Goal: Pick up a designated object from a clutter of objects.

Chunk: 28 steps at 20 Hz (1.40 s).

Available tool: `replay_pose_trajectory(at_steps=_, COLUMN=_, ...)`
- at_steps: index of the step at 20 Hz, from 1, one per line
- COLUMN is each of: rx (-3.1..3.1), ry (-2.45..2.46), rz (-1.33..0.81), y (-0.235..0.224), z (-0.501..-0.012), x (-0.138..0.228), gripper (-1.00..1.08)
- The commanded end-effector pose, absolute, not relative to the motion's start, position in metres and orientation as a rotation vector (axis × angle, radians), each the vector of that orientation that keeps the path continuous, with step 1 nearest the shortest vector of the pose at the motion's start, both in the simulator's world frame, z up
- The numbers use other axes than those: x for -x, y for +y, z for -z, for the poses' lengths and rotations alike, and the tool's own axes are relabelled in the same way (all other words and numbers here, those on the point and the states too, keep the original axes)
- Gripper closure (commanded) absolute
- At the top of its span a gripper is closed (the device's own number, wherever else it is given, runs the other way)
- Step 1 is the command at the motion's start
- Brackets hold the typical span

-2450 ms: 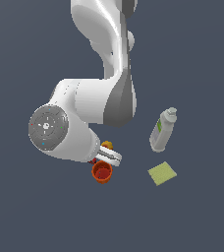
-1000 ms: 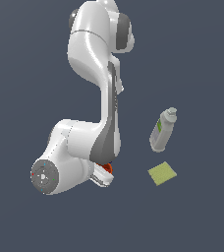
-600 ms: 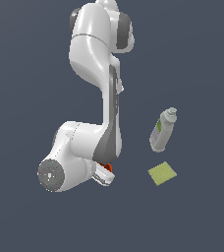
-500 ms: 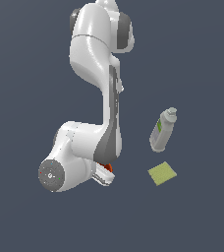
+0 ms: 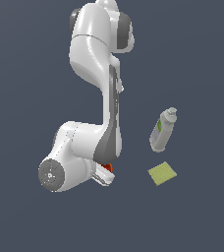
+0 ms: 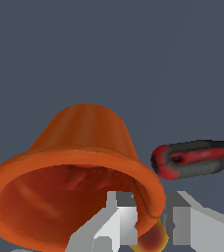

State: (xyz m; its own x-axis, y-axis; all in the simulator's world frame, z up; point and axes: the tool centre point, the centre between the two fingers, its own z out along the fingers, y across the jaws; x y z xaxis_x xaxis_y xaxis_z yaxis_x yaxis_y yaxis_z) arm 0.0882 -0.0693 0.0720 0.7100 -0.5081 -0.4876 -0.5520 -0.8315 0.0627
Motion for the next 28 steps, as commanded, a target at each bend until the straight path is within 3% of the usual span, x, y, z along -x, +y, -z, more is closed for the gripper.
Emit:
replay_pose_trajectory(at_steps=1, rx=2.823, ry=0.877, rz=-0.766, y=-0.069, z=-0.072, x=-0.088, gripper=1.08)
replay_pose_trajectory(at_steps=15, rx=2.822, ry=0.877, rz=-0.766, y=-0.079, z=-0.099, x=-0.067, gripper=1.08)
replay_pose_trajectory(at_steps=28, rx=2.820, ry=0.877, rz=-0.766, y=-0.107, z=-0.185, x=-0.003, gripper=1.08)
